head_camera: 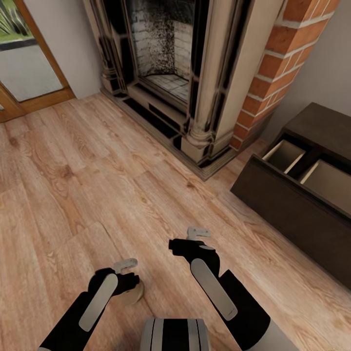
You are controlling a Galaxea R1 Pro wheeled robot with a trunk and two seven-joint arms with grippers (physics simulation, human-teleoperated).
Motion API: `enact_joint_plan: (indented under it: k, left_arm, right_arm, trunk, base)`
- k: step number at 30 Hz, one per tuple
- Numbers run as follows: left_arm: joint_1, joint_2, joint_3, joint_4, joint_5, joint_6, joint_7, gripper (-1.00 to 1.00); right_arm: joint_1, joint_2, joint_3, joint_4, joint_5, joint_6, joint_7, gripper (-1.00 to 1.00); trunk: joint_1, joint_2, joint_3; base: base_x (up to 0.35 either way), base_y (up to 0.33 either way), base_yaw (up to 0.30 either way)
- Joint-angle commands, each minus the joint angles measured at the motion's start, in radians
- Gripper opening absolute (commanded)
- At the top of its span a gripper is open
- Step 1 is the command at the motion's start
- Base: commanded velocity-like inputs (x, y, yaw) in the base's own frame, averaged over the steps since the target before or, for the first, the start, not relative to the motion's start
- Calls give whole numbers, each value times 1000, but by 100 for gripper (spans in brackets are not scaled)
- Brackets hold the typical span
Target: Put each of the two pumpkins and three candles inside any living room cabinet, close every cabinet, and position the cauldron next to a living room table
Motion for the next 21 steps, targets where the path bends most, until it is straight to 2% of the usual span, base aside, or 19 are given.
enact_joint_plan:
  k: [1, 5, 8, 13, 21]
  left_arm:
    - [-1, 1, -5, -1, 10, 0, 10, 100]
    - [-1, 3, -18, -1, 9, -4, 10, 100]
    - [-1, 5, -19, -1, 9, -4, 10, 100]
    - [-1, 5, -20, -2, 9, -4, 10, 100]
    - [-1, 5, -21, -3, 9, -4, 10, 100]
  right_arm:
    - [-1, 0, 1, -2, -8, 2, -9, 100]
    - [-1, 0, 2, -2, -8, 2, -9, 100]
    - [-1, 0, 2, -1, -7, 2, -9, 100]
    - [-1, 0, 3, 0, -6, 2, -9, 100]
    - [-1, 0, 3, 4, -6, 2, -9, 100]
  trunk:
    - [0, -1, -5]
    - [2, -2, -20]
    - [2, -2, -20]
    - [4, -3, -39]
    - [6, -3, -51]
  base:
    - [0, 0, 0]
    - [0, 0, 0]
    - [0, 0, 0]
    - [0, 0, 0]
    - [0, 0, 0]
